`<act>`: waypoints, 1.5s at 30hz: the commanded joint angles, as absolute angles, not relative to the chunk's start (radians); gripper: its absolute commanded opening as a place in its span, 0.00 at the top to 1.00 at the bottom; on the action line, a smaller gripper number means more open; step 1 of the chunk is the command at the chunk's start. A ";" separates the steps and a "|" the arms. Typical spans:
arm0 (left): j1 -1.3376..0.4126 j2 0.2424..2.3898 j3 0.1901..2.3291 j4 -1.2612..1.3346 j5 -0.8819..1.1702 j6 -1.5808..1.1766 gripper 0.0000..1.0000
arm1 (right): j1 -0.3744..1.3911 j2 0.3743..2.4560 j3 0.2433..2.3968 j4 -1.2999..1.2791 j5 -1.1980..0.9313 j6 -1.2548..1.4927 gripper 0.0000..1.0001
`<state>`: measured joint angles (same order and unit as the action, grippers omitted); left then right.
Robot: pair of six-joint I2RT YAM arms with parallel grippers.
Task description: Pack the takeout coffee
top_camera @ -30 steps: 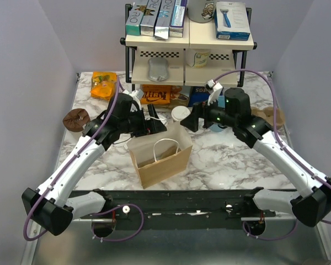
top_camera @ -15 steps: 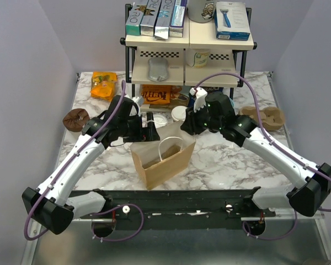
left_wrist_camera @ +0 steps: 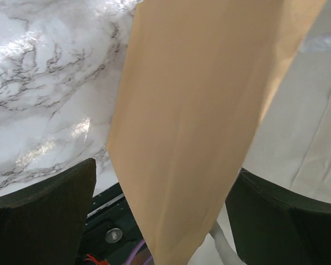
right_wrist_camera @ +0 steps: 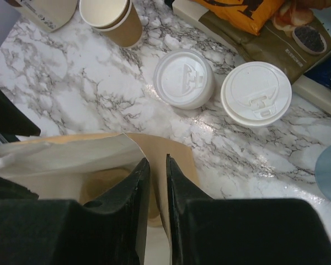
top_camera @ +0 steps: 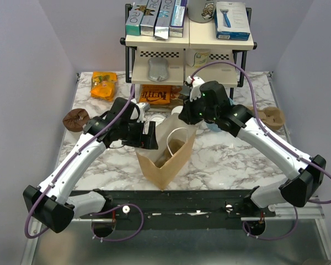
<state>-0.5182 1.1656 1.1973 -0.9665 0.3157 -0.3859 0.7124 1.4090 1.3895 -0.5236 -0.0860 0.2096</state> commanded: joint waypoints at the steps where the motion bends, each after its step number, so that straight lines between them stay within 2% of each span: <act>1: -0.525 1.137 1.230 -0.948 0.434 -0.327 0.01 | 0.715 1.465 1.448 -0.594 -0.019 0.224 0.75; 4: -0.526 1.117 1.238 -0.930 0.528 -0.324 0.01 | 0.715 1.477 1.468 -0.603 -0.003 0.229 0.76; 12: -0.526 1.083 1.261 -0.901 0.523 -0.324 0.01 | 0.715 1.506 1.490 -0.609 0.048 0.215 0.78; 16: -0.526 1.049 1.250 -0.822 0.509 -0.365 0.01 | 0.715 1.477 1.468 -0.563 -0.062 0.161 0.78; 20: -0.526 1.011 1.165 -0.744 0.395 -0.436 0.01 | 0.715 1.451 1.451 -0.496 -0.175 0.095 0.77; 22: -0.526 1.002 1.154 -0.745 0.359 -0.439 0.04 | 0.715 1.466 1.463 -0.488 -0.242 0.060 0.77; 25: -0.526 0.980 1.152 -0.761 0.299 -0.439 0.12 | 0.715 1.523 1.493 -0.485 -0.319 0.038 0.77; 26: -0.526 0.973 1.155 -0.767 0.278 -0.439 0.20 | 0.715 1.551 1.499 -0.477 -0.339 0.037 0.77; 28: -0.526 0.947 1.152 -0.782 0.203 -0.446 0.28 | 0.715 1.563 1.496 -0.445 -0.376 0.029 0.77; 29: -0.526 0.937 1.149 -0.788 0.178 -0.451 0.38 | 0.715 1.569 1.496 -0.401 -0.385 0.031 0.77; 31: -0.526 0.908 1.138 -0.799 0.117 -0.456 0.49 | 0.713 1.594 1.518 -0.367 -0.429 0.021 0.77; 32: -0.526 0.901 1.129 -0.802 0.103 -0.468 0.63 | 0.715 1.606 1.535 -0.362 -0.448 0.020 0.77; 33: -0.526 0.894 1.126 -0.811 0.091 -0.474 0.69 | 0.715 1.626 1.548 -0.362 -0.469 0.012 0.77; 34: -0.526 0.881 1.121 -0.818 0.062 -0.488 0.76 | 0.715 1.635 1.572 -0.356 -0.506 0.015 0.75; 35: -0.526 0.871 1.109 -0.822 0.051 -0.500 0.82 | 0.716 1.644 1.583 -0.350 -0.518 0.015 0.68; 37: -0.526 0.838 1.094 -0.827 0.023 -0.528 0.86 | 0.715 1.660 1.604 -0.350 -0.523 0.023 0.58; 38: -0.526 0.825 1.074 -0.828 -0.039 -0.543 0.91 | 0.713 1.660 1.621 -0.348 -0.515 0.026 0.45; 40: -0.526 0.792 1.059 -0.836 -0.087 -0.574 0.93 | 0.715 1.648 1.634 -0.344 -0.474 0.044 0.37; 41: -0.526 0.781 1.049 -0.839 -0.104 -0.584 0.96 | 0.715 1.640 1.641 -0.339 -0.454 0.054 0.27; 45: -0.526 0.746 1.045 -0.857 -0.124 -0.618 0.99 | 0.715 1.588 1.644 -0.316 -0.332 0.116 0.03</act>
